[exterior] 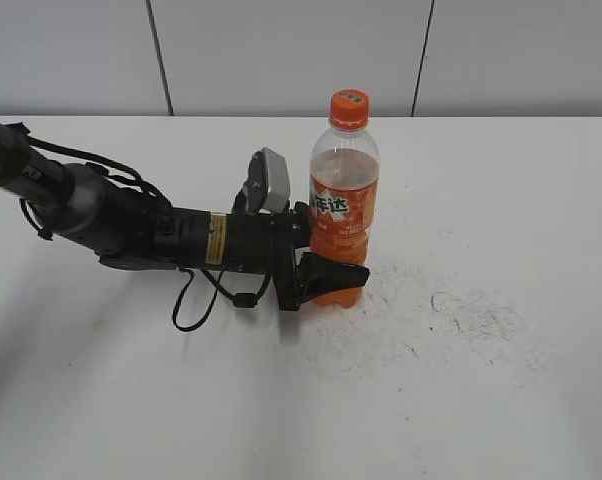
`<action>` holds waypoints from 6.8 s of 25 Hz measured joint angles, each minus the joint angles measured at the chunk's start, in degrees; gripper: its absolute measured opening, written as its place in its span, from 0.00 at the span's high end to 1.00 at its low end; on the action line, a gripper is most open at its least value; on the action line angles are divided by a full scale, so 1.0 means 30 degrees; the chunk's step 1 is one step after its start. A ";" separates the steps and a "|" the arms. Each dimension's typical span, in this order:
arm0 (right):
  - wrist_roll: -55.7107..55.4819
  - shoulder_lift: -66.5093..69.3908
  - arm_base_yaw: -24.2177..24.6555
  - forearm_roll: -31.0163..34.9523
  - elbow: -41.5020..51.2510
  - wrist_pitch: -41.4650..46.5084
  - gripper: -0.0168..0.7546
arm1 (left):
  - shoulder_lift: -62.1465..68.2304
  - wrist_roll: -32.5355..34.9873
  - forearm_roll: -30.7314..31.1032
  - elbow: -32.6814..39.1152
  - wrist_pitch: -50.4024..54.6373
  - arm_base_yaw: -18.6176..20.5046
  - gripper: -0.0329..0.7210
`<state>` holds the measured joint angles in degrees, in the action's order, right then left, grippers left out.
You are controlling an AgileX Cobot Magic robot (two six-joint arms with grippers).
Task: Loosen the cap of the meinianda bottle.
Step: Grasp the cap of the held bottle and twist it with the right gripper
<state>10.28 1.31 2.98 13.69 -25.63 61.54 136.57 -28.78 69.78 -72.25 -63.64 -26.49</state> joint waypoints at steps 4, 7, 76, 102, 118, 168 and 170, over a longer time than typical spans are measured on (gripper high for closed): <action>0.0042 0.1166 0.0000 0.0894 -0.0084 -0.0279 0.27 | 0.0000 0.0015 0.0000 0.0000 0.0000 0.0000 0.27; 0.0243 0.2319 0.0000 0.2530 -0.0126 -0.1000 0.27 | 0.0000 0.0015 0.0000 0.0000 -0.0036 0.0000 0.27; -0.2857 3.5360 -0.8889 0.2832 -2.6628 0.2670 0.27 | 0.0000 0.0073 0.0038 0.0000 -0.0074 -0.0015 0.27; -0.3426 3.5620 -1.0695 -0.0429 -2.6628 0.2713 0.27 | 0.0000 0.0073 0.0087 0.0000 -0.0045 -0.0015 0.27; -0.2768 3.3510 -1.0695 0.0007 -2.5635 0.2687 0.27 | 0.0000 0.0073 0.0303 0.0000 0.0009 -0.0015 0.27; 0.0300 3.4199 -1.0695 0.0571 -2.3013 0.0147 0.60 | 0.0000 0.0090 0.0369 0.0000 0.0009 -0.0015 0.27; 0.0711 3.4199 -1.0695 0.0571 -2.3028 0.0207 0.60 | 0.0000 0.0109 0.0386 0.0000 0.0009 -0.0015 0.27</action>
<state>12.41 103.91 -29.10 15.40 -94.71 62.16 136.57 -28.45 70.93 -72.25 -63.61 -26.53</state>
